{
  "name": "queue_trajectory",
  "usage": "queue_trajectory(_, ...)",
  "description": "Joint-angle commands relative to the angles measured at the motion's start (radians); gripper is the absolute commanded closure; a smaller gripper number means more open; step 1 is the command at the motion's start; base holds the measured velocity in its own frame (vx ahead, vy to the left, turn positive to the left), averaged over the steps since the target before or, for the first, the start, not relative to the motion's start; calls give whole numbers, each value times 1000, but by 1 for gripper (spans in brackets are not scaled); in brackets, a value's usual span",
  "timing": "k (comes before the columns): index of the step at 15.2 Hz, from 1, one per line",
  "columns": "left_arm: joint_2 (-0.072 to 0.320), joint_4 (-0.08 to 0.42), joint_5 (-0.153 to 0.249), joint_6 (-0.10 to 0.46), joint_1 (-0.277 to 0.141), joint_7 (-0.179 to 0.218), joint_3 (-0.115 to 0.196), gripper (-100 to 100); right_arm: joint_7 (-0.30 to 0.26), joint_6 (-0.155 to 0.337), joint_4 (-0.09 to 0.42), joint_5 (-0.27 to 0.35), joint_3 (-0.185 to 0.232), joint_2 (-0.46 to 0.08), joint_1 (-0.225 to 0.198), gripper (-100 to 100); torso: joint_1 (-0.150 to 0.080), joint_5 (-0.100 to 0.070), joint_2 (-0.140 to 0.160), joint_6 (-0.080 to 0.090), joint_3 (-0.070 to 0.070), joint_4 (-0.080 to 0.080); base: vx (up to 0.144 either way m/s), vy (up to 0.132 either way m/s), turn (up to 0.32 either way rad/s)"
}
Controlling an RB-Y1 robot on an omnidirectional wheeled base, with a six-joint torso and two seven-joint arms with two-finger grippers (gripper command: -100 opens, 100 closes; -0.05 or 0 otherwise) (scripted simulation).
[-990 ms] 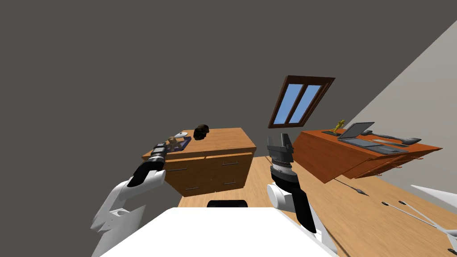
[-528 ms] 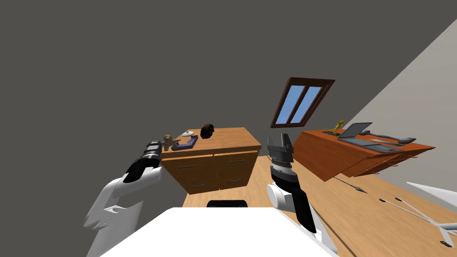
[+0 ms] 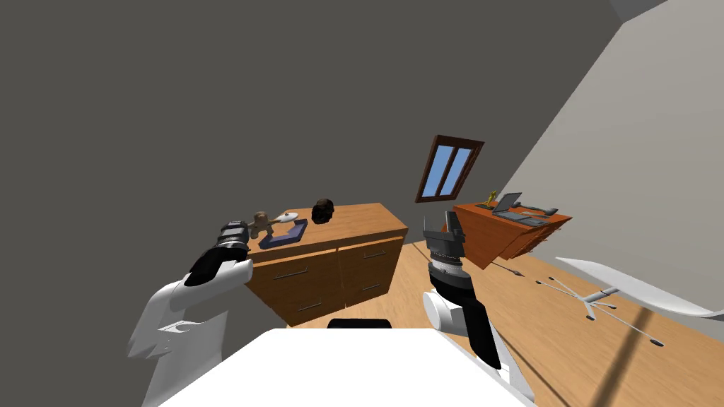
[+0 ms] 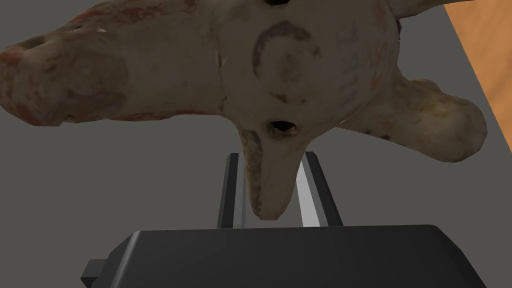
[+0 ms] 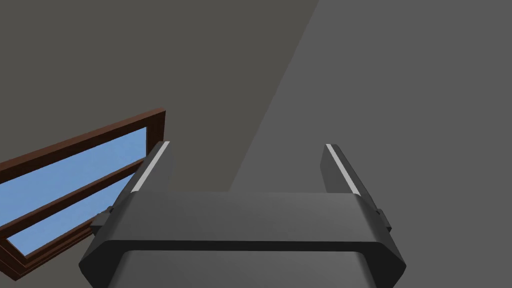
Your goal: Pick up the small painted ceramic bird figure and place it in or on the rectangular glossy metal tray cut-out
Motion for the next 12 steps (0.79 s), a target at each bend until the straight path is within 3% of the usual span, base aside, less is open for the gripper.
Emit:
queue_trajectory(1, -30, 1, 26, 7, -14, -34, 16, 100, 0, 0, 0, 0, 0, 0, 0, 0, 0, 0, 0, 0, 0, 0, 117, 11, -270)
queue_trajectory(6, -94, 5, 48, 10, -24, -61, 27, 100, 0, 0, 0, 0, 0, 0, 0, 0, -5, -1, 2, -1, 1, 1, 75, -11, -138)
queue_trajectory(7, -77, 7, 45, 9, -23, -56, 25, 100, 0, 0, 0, 0, 0, 0, 0, 0, -5, -1, 4, -2, 2, 1, 21, -6, -25)
queue_trajectory(8, -80, 7, 46, 10, -24, -58, 25, -100, 0, 0, 0, 0, 0, 0, 0, 0, -5, -1, 6, -2, 4, 2, 11, -3, -5)
queue_trajectory(12, -80, 8, 46, 10, -24, -58, 25, -100, 0, 0, 0, 0, 0, 0, 0, 0, -4, -1, 10, -3, 7, 3, 2, 0, 0)
